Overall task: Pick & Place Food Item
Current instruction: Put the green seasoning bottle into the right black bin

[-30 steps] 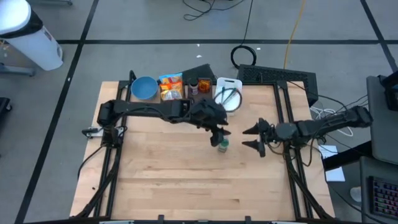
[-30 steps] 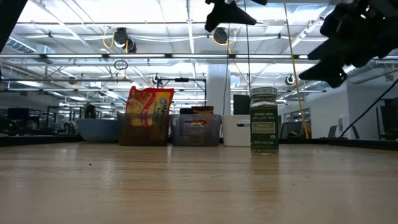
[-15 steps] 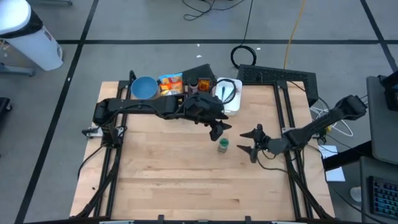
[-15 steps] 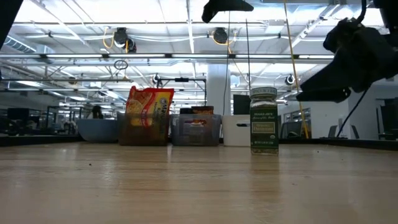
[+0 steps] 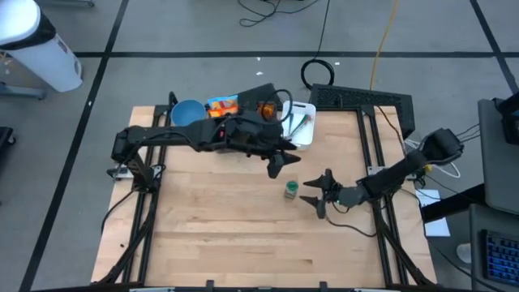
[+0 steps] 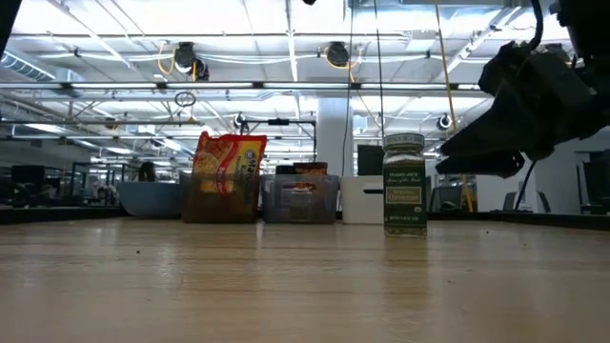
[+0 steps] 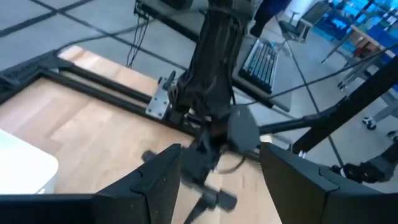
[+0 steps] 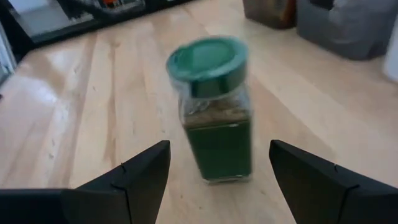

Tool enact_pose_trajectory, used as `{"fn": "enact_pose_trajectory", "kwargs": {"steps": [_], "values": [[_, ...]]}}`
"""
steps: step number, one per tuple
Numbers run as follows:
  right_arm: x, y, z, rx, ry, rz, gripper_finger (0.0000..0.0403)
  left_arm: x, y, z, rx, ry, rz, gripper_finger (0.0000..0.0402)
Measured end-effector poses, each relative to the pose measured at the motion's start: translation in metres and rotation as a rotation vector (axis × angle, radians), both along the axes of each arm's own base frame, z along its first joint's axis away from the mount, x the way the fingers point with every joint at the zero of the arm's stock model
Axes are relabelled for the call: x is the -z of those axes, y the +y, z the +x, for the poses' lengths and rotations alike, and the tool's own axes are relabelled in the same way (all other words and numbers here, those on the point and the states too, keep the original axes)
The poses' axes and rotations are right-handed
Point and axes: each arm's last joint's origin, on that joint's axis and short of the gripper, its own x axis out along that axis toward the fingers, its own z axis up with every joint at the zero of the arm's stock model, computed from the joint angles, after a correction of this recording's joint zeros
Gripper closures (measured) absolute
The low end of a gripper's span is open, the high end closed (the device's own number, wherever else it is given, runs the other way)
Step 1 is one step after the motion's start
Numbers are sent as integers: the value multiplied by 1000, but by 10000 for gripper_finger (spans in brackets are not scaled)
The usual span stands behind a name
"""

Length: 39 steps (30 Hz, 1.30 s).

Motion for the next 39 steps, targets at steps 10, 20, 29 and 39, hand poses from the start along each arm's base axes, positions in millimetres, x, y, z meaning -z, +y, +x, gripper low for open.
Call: {"fn": "enact_pose_trajectory", "kwargs": {"steps": [10,20,29,39], "values": [[13,11,26,-15,56,-45,136,-6,-3,-9,-18,17,8,174],[25,5,37,41,83,-61,135,-4,-10,-10,-2,38,-2,174],[29,0,47,-28,61,-94,136,-3,-10,-10,-4,51,-5,174],[27,-11,55,-72,72,-143,136,-2,-10,-10,-7,59,-15,174]]}}
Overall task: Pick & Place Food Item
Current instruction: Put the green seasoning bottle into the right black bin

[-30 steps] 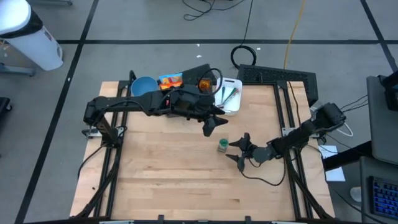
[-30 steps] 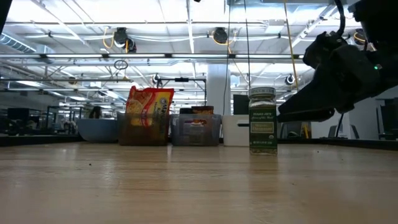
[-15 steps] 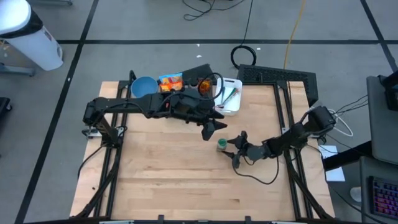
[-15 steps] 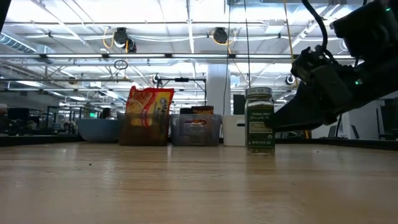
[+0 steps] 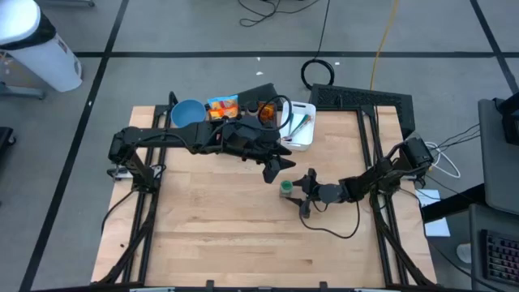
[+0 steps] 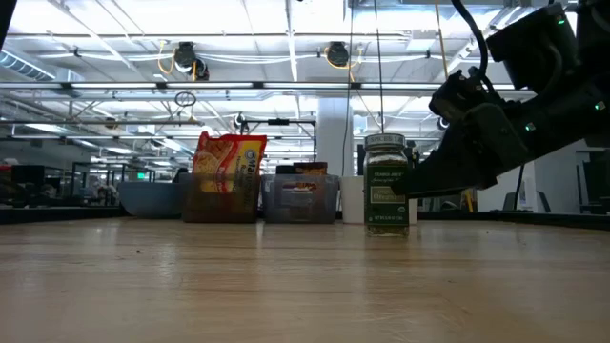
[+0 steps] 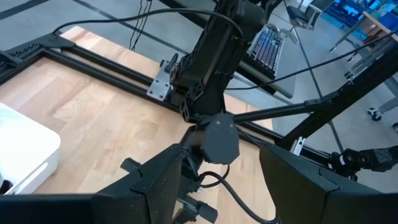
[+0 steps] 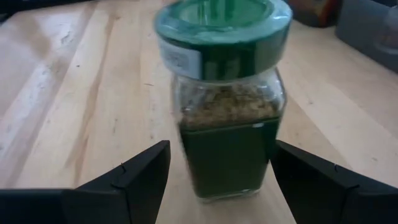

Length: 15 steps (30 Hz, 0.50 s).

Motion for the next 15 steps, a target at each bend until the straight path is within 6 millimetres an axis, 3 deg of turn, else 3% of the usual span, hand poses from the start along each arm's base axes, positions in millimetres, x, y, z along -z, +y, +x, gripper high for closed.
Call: {"fn": "enact_pose_trajectory", "kwargs": {"steps": [15], "values": [[15,2,21,-69,-14,52,135,1,-1,0,11,9,-48,174]]}}
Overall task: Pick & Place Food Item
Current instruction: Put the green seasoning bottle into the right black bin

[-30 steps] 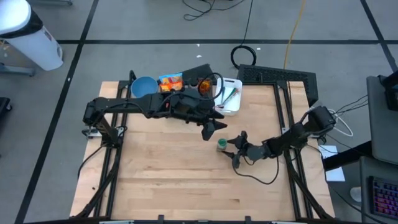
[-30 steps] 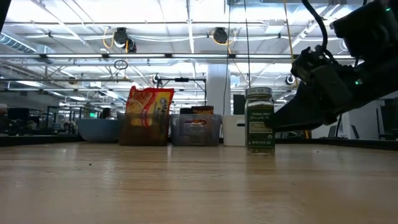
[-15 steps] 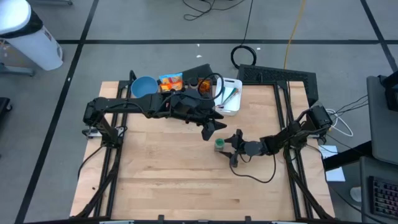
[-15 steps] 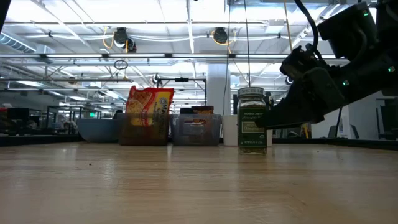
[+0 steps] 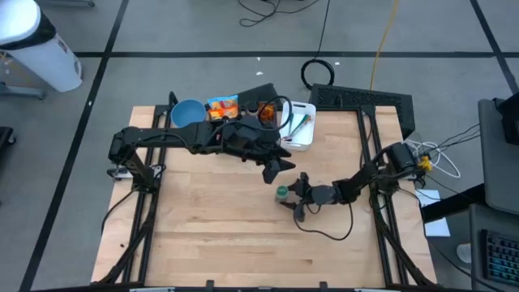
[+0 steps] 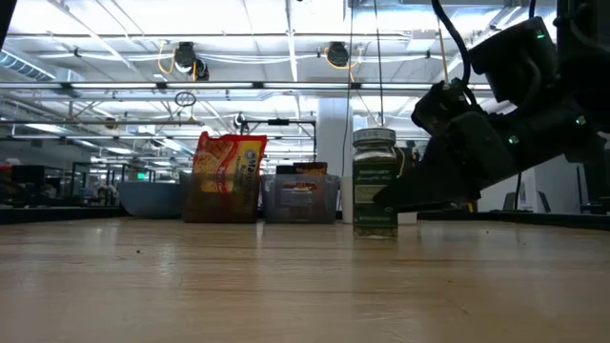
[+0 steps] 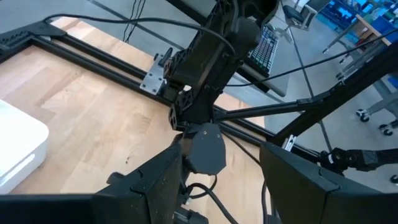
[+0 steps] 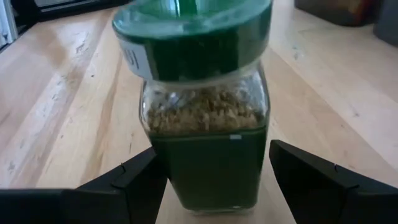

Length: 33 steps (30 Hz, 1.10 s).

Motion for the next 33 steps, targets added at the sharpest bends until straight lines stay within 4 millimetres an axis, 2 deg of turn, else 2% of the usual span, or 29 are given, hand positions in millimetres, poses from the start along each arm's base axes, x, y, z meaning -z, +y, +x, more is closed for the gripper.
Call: {"fn": "enact_pose_trajectory", "kwargs": {"steps": [7,14,26,29,33], "values": [[0,0,2,7,5,3,145,0,-2,0,3,2,-4,174],[5,0,0,26,63,28,211,0,-2,0,5,2,0,174],[4,1,1,1,38,55,212,0,-2,0,7,4,-1,174],[-3,1,1,-13,19,60,212,2,-3,-1,9,20,-2,174],[-24,1,0,-46,-27,23,212,5,-4,-2,12,52,-2,174]]}}
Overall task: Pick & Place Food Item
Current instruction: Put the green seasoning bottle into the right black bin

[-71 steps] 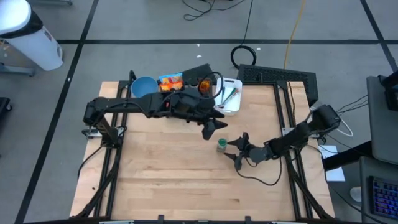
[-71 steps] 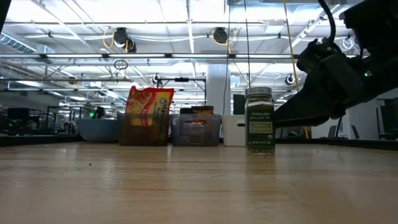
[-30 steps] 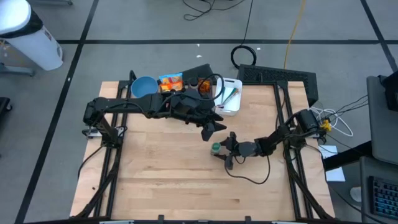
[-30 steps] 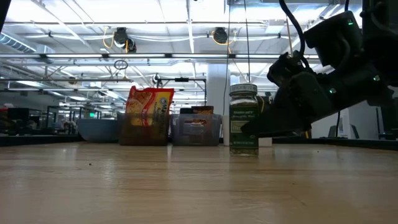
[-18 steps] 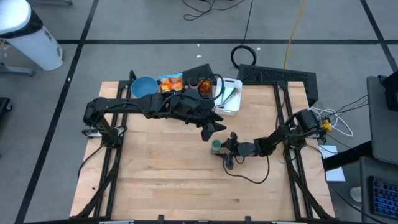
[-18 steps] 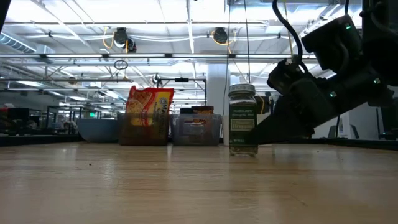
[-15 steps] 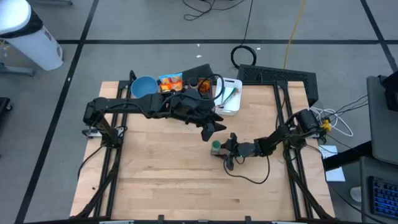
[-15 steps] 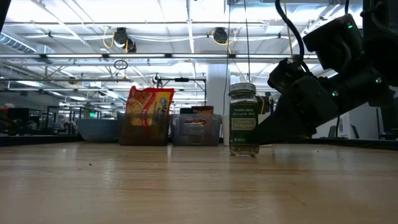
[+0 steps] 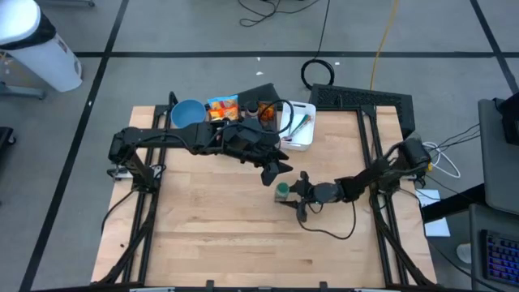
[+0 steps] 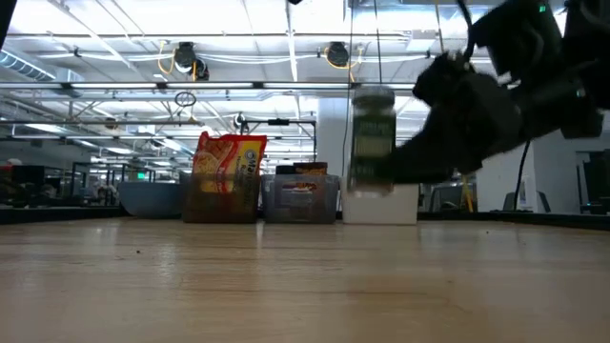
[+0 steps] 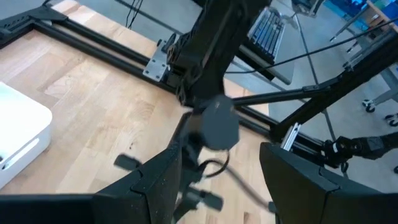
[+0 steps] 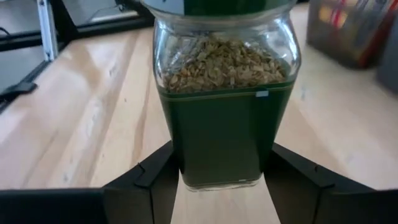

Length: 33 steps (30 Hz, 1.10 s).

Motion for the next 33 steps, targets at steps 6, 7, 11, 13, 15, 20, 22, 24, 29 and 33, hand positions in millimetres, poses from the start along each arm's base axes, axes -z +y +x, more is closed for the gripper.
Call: {"fn": "enact_pose_trajectory", "kwargs": {"steps": [6,7,11,13,15,20,22,24,29,33], "values": [[-38,-5,-10,-36,-39,-43,212,-6,-1,-6,10,-9,15,174],[-45,-6,-13,-55,-45,-34,212,-7,-1,-8,12,-9,19,174],[-71,-11,-25,-99,-83,33,212,-11,-1,-13,11,-6,36,174],[-83,-14,-32,-105,-87,57,212,-11,-1,-14,11,-1,42,174],[-98,-17,-36,-102,-76,59,212,-10,-1,-14,16,5,52,174],[-152,-20,-38,-188,-57,50,212,-10,-1,-13,32,-3,89,174],[-171,-21,-36,-226,-66,59,212,-11,-1,-13,36,-14,102,174],[-184,-23,-34,-256,-79,69,212,-13,-1,-12,36,-41,102,174],[-194,-30,-29,-276,-42,78,212,-14,-2,-5,67,-99,76,174],[-191,-33,-24,-297,-17,100,212,-16,-5,-2,89,-126,43,174]]}}
